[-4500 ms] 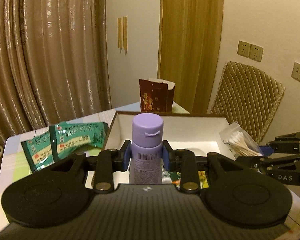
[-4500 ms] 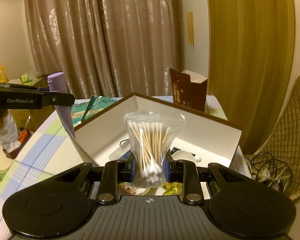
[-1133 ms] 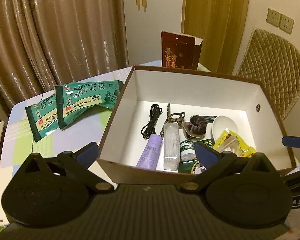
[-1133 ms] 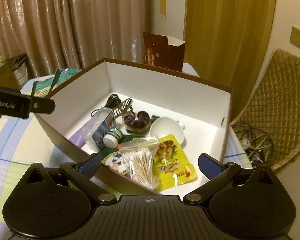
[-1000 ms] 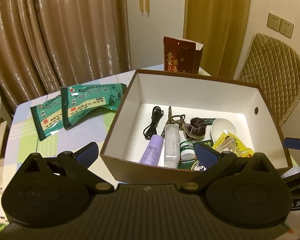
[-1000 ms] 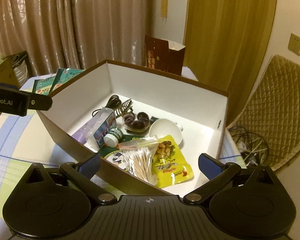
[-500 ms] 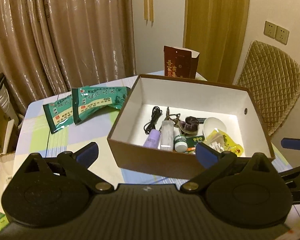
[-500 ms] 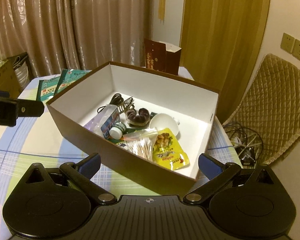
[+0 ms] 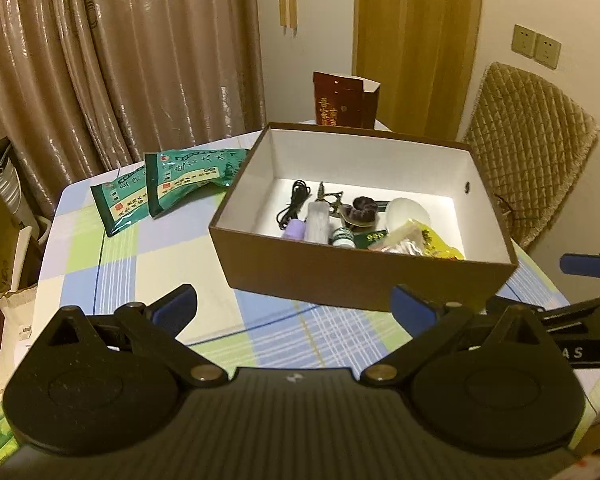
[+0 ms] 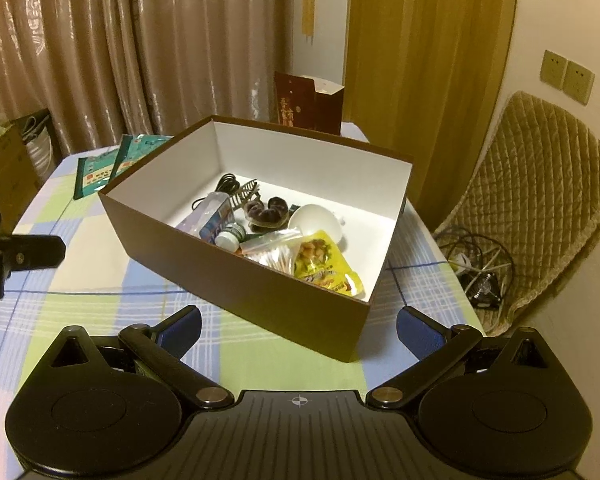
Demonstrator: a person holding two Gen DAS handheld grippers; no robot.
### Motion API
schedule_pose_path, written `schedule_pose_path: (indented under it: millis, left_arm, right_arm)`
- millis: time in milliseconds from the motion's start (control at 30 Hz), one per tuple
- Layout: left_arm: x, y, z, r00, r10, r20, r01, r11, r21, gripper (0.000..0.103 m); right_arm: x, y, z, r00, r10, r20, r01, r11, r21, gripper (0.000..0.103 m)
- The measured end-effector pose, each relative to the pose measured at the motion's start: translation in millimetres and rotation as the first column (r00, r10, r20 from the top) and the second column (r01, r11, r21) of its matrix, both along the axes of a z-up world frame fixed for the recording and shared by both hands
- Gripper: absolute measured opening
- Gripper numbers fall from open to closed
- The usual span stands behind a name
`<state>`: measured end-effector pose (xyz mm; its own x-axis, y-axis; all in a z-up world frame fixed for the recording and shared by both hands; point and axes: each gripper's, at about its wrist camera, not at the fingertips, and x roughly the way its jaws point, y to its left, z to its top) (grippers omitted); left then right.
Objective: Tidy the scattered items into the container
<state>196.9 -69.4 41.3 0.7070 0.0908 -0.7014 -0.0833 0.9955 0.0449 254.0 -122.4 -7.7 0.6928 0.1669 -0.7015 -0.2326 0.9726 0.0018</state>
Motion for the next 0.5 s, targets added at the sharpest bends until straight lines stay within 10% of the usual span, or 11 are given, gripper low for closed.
schedule_pose_path:
  millis: [500]
  left_arm:
    - [-26,-7,-5,0.999,0.006,-0.041,-0.007,1.0,-0.01,0.102]
  right_arm:
    - [-22,2,0,1.0,0.03,-0.005,-0.03,1.0,0.0,0.101]
